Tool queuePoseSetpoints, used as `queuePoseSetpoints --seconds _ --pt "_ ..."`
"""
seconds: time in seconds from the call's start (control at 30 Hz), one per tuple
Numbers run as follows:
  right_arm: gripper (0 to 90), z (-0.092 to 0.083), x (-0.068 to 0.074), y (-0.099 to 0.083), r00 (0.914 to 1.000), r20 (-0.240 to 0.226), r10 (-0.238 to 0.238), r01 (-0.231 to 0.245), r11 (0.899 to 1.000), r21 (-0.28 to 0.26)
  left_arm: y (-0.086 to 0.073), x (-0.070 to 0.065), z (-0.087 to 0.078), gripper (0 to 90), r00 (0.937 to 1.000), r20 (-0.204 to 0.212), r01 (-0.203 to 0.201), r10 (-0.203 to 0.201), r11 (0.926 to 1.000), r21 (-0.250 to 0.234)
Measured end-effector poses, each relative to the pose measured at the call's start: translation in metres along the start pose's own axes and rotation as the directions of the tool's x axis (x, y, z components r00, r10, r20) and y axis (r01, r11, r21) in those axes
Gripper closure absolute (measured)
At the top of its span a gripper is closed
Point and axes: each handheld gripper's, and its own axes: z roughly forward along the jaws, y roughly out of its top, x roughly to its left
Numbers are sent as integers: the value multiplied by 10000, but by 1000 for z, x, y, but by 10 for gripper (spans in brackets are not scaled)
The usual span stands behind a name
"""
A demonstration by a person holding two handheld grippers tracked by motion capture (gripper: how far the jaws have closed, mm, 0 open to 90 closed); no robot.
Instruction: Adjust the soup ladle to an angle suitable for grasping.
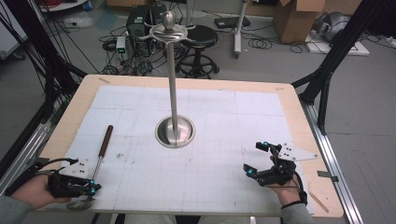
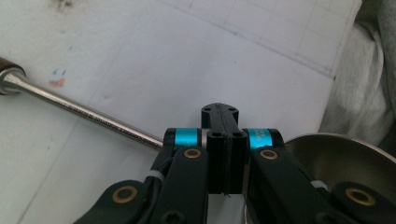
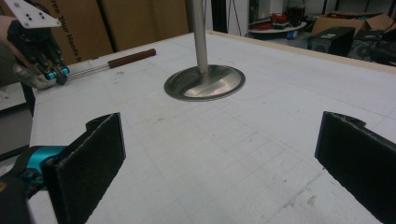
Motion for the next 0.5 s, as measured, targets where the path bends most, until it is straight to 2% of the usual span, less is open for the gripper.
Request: queuePoseSetpoints --seconds 0.17,0.33,0.4,0.5 --pt "8 1 0 -1 10000 -10 -48 48 10000 61 -13 0 -6 899 9997 -222 -82 75 9995 -309" --pt "7 3 0 -1 10000 -44 -55 55 9998 175 -20 0 -6 898 9997 -192 102 -119 9959 -904" --pt "7 3 0 -1 10000 -30 -36 37 9998 175 -21 1 -8 898 9992 -254 286 -320 9919 -1240" --pt "8 3 0 -2 10000 -8 -23 23 9999 165 -17 3 -16 897 9983 -365 375 -457 9791 -2000"
